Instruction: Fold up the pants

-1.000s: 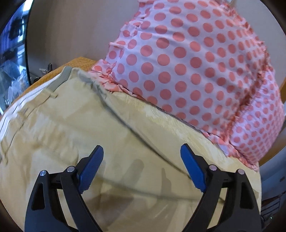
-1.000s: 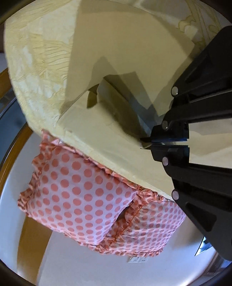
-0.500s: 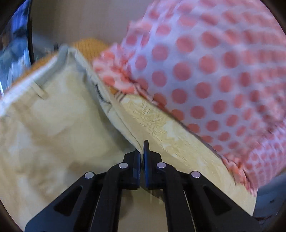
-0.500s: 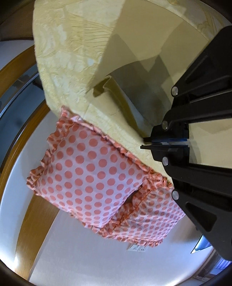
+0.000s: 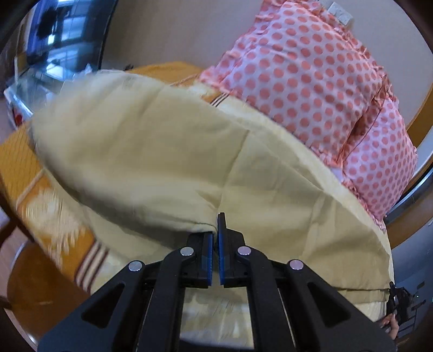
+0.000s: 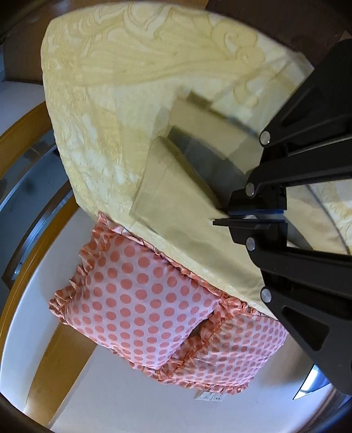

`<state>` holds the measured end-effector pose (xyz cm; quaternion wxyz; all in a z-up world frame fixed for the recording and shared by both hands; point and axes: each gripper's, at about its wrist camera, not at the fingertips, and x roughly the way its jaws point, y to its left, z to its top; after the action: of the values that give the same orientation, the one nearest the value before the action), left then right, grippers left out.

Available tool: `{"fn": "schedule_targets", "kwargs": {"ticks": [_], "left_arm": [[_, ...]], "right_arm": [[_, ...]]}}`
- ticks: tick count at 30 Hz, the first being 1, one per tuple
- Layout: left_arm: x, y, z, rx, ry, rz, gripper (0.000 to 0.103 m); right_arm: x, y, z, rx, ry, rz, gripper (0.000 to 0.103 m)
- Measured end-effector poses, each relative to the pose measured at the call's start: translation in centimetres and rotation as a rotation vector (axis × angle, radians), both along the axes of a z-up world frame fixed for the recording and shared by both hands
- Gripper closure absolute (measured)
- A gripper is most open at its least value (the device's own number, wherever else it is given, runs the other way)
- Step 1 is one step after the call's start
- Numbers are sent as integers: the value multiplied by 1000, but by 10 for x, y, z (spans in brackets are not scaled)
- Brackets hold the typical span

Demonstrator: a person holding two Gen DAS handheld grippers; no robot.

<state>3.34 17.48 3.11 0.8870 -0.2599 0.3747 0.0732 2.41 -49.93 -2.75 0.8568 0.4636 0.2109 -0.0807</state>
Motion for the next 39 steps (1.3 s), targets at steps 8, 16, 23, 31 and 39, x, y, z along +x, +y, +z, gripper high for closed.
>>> {"fn": "schedule_targets", "kwargs": {"ticks": [8, 16, 23, 31, 39], "left_arm": [[-33, -7, -12, 4, -13, -8, 101], [-52, -12, -3, 95, -65, -66, 94], [-87, -21, 33, 236, -231, -12, 36], [-75, -14, 40, 305, -301, 30, 15], [-58, 13, 4, 145, -206, 103, 15]], "right_arm": [[-19, -5, 0, -43, 48, -44, 101], [-45, -3, 9, -159, 92, -122, 51], [-39, -17, 4, -202, 137, -185, 63], [-14, -1, 3, -196, 58, -87, 99], [38, 170, 102, -345, -298, 477, 99]]}}
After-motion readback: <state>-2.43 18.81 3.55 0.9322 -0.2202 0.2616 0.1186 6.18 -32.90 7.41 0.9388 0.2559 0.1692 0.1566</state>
